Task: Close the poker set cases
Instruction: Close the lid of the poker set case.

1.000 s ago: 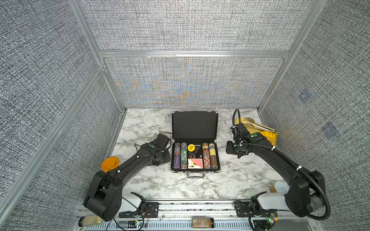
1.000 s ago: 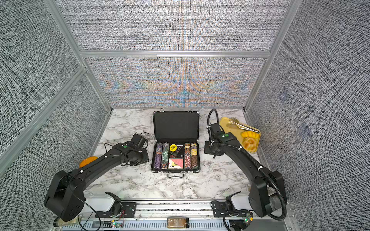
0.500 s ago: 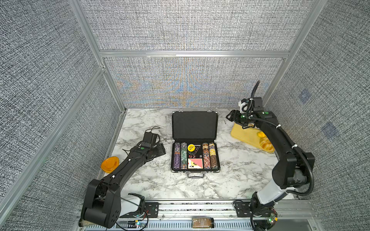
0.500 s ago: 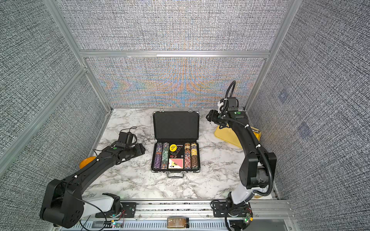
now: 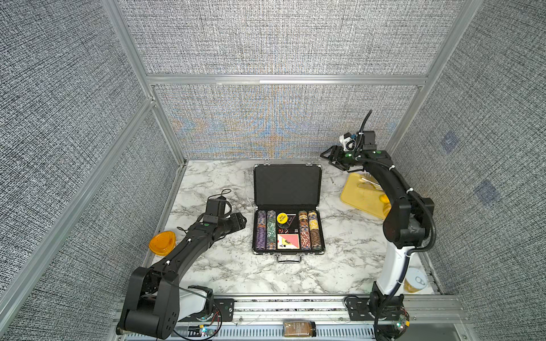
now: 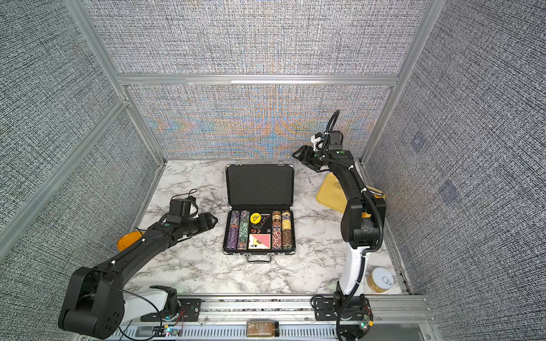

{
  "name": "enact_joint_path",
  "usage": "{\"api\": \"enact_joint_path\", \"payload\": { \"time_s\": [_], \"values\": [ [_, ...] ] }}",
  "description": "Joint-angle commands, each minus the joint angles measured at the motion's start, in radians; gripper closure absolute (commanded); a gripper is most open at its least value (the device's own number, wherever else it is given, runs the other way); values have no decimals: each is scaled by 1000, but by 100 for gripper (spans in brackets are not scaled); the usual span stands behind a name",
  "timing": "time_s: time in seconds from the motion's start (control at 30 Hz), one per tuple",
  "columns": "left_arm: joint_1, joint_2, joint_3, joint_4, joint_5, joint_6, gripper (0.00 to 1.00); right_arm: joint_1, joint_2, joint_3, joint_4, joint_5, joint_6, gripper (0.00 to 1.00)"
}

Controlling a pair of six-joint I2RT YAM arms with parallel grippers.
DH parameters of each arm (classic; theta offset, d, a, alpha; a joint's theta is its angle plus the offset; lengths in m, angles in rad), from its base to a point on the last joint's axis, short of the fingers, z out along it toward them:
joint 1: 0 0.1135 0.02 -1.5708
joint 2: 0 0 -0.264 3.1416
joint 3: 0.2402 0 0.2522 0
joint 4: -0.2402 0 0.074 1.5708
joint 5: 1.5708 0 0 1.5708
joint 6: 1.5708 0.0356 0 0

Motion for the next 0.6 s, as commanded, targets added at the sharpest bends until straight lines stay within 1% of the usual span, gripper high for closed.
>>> {"api": "enact_joint_path", "payload": {
  "time_s": [0.0, 0.17, 0.57],
  "values": [
    [4, -6, -1, 23, 22, 24, 32, 9, 25, 28, -8, -71, 21, 31],
    [6, -3, 0, 13, 18, 35, 32, 17, 54, 31, -27, -82, 24, 34],
    [6, -23, -3, 5, 5, 57, 32, 32, 57, 9, -58, -123, 4, 49]
  ]
}}
